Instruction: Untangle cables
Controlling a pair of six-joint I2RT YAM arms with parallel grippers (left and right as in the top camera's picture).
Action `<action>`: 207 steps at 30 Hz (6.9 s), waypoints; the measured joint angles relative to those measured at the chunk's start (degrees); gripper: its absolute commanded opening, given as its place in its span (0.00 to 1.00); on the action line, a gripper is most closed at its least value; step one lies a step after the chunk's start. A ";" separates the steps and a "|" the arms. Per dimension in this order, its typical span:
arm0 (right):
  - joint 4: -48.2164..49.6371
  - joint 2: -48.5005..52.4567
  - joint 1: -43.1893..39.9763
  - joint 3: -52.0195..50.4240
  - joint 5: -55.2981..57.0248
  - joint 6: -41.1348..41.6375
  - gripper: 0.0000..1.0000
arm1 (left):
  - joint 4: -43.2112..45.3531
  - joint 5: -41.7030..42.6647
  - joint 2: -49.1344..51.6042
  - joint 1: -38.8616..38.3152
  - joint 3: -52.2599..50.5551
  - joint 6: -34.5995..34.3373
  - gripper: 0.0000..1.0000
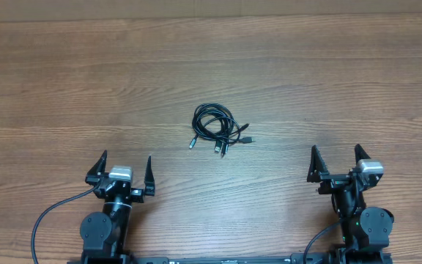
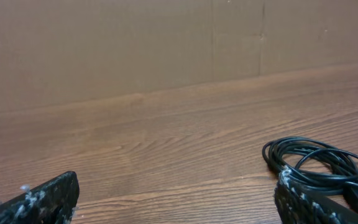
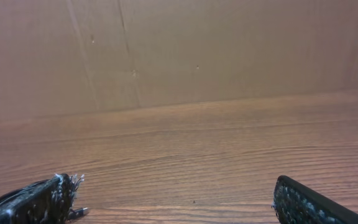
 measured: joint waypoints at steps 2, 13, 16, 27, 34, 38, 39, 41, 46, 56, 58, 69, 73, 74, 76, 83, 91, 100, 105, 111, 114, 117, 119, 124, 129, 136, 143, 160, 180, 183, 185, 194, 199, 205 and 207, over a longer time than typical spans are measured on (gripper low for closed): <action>-0.02 -0.02 0.00 0.00 -0.02 0.00 1.00 | 0.00 0.02 0.00 0.00 0.00 0.00 1.00; -0.02 0.00 0.00 0.00 -0.02 -0.02 1.00 | 0.00 0.02 0.00 0.00 0.00 0.00 1.00; 0.00 0.00 0.00 0.00 0.02 -0.02 1.00 | 0.00 0.02 0.00 0.00 0.00 0.00 1.00; 0.00 0.00 0.00 0.00 0.00 0.00 1.00 | 0.00 0.02 0.00 0.00 0.00 0.00 0.99; 0.00 0.00 0.00 0.00 0.02 -0.02 1.00 | 0.02 0.02 0.00 0.00 0.00 0.00 0.99; -0.02 0.00 0.00 0.00 0.00 0.02 1.00 | 0.02 0.02 0.00 0.00 0.00 0.00 0.99; -0.02 0.00 0.00 0.00 0.02 0.02 1.00 | 0.02 0.04 0.00 0.00 0.00 0.00 1.00; -0.02 0.00 0.00 0.00 0.02 0.04 1.00 | 0.02 0.04 0.00 0.00 0.00 0.00 0.99; -0.02 -0.02 0.00 0.00 0.02 0.04 1.00 | 0.02 0.20 0.00 0.00 0.00 0.00 0.99; -0.04 0.00 0.00 0.00 0.02 0.07 1.00 | 0.02 0.22 0.00 0.00 0.00 -0.07 1.00; -0.66 -0.02 0.00 0.00 0.04 0.07 1.00 | -0.09 0.20 0.00 0.00 0.00 -0.79 1.00; -12.02 0.00 0.00 4.33 2.82 2.47 1.00 | -10.08 -1.53 3.56 0.00 4.52 -4.83 1.00; -14.86 0.85 0.00 6.67 3.02 3.58 1.00 | -11.10 -1.53 9.33 0.00 7.48 -5.25 1.00; -15.45 1.31 0.00 7.32 3.04 4.00 1.00 | -11.08 -1.53 11.02 0.00 8.50 -5.31 1.00; -16.35 2.29 0.00 8.55 3.04 4.68 1.00 | -11.06 -1.53 13.70 0.00 10.29 -5.57 1.00; -18.18 7.72 0.00 11.63 2.36 5.70 1.00 | -10.82 -1.46 20.90 0.00 13.00 -5.75 1.00; -19.47 13.07 0.00 12.90 1.44 6.01 1.00 | -9.94 -0.61 22.38 0.00 13.73 -5.90 1.00; -21.55 14.97 0.00 14.38 1.09 6.03 1.00 | -13.33 1.09 24.00 0.00 16.48 -5.90 0.99; -24.68 15.02 0.00 16.33 1.07 6.03 1.00 | -19.52 1.09 29.92 0.00 21.73 -5.90 0.99; -28.26 18.01 0.00 19.08 1.09 6.05 1.00 | -28.72 1.07 40.44 0.00 31.93 -5.90 1.00; -29.99 22.82 0.00 21.94 1.09 6.03 1.00 | -33.53 1.07 44.74 0.00 37.03 -5.90 1.00; -33.88 29.75 0.00 26.64 1.07 6.05 1.00 | -38.42 1.07 47.58 0.00 40.98 -5.90 1.00; -36.26 34.53 0.00 30.10 1.07 6.08 1.00 | -41.59 1.07 49.07 0.00 43.25 -5.90 0.99; -40.06 46.12 0.00 39.10 0.90 6.10 1.00 | -46.49 1.25 50.14 0.00 45.77 -6.43 1.00; -39.91 51.74 0.00 43.39 -2.19 6.25 1.00 | -47.56 2.78 50.16 0.00 45.83 -9.64 1.00; -39.32 53.64 0.00 43.41 -6.88 6.29 1.00 | -40.11 4.13 50.45 0.00 46.56 -12.41 1.00; -39.21 53.64 0.00 44.46 -7.32 6.34 1.00 | -40.39 4.52 58.71 0.00 56.13 -13.94 0.93; -39.69 53.64 0.00 45.29 -7.32 6.45 1.00 | -32.02 1.38 88.74 -12.17 66.29 -14.91 0.85; -40.04 53.64 0.00 45.31 -7.32 6.43 1.00 | -16.85 -0.11 108.56 -19.96 66.29 -15.13 0.61; -40.02 53.64 0.00 45.31 -7.32 6.45 1.00 | -17.03 -0.26 109.22 -19.96 66.29 -15.13 0.58; -40.06 53.64 0.00 45.33 -7.32 6.43 1.00 | -17.07 -0.28 109.53 -19.96 66.29 -15.23 0.50; -40.09 53.64 0.00 45.33 -7.32 6.45 1.00 | -18.69 -0.52 110.81 -19.96 67.78 -15.76 0.04; -39.58 53.64 0.00 45.31 -8.07 6.47 1.00 | -24.90 -0.31 110.25 -19.96 72.37 -15.76 0.04; -34.34 53.64 0.00 45.33 -13.25 6.45 0.96 | -34.67 3.67 104.67 -19.96 80.50 -15.76 0.04; -32.74 53.64 0.13 45.33 -14.29 6.43 0.96 | -36.68 6.08 102.12 -19.96 81.92 -15.78 0.04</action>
